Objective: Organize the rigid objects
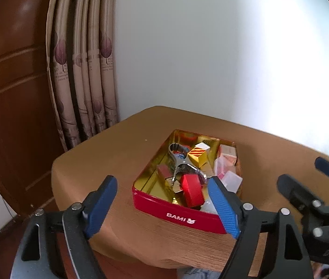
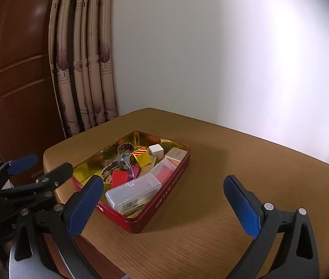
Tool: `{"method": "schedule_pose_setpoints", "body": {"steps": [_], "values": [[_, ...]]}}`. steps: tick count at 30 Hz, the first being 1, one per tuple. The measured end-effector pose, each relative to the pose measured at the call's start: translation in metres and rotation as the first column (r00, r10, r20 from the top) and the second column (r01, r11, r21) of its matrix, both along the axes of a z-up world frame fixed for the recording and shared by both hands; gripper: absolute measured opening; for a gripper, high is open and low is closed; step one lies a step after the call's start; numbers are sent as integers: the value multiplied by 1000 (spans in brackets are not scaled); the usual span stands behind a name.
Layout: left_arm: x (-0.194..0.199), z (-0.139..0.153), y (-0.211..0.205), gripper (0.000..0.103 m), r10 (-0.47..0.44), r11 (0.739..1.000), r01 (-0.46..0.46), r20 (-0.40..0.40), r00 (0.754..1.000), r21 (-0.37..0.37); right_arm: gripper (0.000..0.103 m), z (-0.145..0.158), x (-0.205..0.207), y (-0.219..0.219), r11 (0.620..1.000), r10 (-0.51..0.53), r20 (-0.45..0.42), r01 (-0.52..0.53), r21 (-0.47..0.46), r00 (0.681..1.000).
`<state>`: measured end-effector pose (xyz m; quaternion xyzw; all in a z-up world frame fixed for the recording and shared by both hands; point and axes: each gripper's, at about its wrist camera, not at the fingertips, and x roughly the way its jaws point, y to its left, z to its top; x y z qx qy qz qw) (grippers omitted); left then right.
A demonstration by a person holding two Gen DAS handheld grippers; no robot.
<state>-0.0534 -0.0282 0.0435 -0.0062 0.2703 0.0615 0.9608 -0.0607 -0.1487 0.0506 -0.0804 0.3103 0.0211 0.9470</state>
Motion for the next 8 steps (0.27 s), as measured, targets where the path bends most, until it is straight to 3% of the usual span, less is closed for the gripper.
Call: {"method": "schedule_pose_setpoints", "body": {"steps": [8], "values": [[0,1,-4,82,-19,1000,19,5,1000,5,102,4,-2,2,1000,3,14,-3,3,1000]]}}
